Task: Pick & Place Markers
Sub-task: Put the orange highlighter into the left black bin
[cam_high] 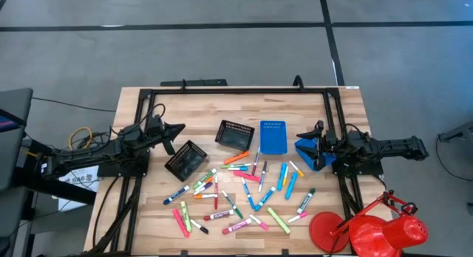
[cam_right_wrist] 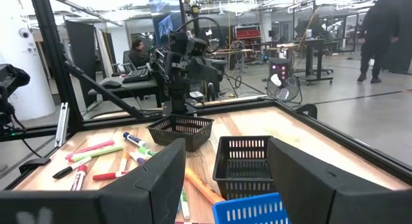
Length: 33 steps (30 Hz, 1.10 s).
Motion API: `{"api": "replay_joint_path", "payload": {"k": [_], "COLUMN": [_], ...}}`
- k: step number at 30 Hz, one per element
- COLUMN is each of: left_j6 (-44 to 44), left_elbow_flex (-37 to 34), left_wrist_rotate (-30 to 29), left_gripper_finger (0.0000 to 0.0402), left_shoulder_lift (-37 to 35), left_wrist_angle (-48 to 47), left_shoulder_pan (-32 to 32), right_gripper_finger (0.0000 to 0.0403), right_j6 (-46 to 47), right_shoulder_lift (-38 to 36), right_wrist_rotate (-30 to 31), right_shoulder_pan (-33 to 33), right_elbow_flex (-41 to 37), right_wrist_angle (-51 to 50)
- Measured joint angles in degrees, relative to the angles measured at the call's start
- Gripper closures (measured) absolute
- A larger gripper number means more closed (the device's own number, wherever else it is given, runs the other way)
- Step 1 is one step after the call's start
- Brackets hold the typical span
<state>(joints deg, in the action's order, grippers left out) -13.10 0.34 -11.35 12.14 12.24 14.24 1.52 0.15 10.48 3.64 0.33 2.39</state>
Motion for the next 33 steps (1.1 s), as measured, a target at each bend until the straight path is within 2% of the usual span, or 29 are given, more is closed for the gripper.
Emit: {"api": "replay_joint_path", "payload": {"k": [4, 14, 19, 28, 33], "left_j6": [2.4, 0.4, 0.5, -1.1, -1.1], "left_elbow_flex": [0.0, 0.0, 0.0, 0.7, 7.1], "left_wrist_rotate": [-1.4, -1.9, 1.2, 5.2, 9.7], "left_gripper_finger": [0.0394, 0.0394, 0.039, 0.0311, 0.029], "left_shoulder_lift": [0.0, 0.0, 0.0, 1.1, 6.0], "left_wrist_angle": [2.8, 5.5, 7.2, 7.8, 7.9], "left_shoulder_pan": [0.0, 0.0, 0.0, 0.0, 0.0], "right_gripper_finger": [0.0194, 0.0194, 0.0194, 0.0194, 0.0194], "right_j6": [0.1, 0.1, 6.0, 5.8, 5.6], "right_shoulder_lift": [0.0, 0.0, 0.0, 0.0, 0.0], "right_wrist_rotate": [0.0, 0.0, 0.0, 0.1, 0.1], "right_shoulder_pan": [0.0, 0.0, 0.0, -0.4, -0.4], "right_elbow_flex": [0.0, 0.0, 0.0, 0.0, 0.0], "right_wrist_angle": [0.0, 2.1, 6.2, 12.7, 14.5]}}
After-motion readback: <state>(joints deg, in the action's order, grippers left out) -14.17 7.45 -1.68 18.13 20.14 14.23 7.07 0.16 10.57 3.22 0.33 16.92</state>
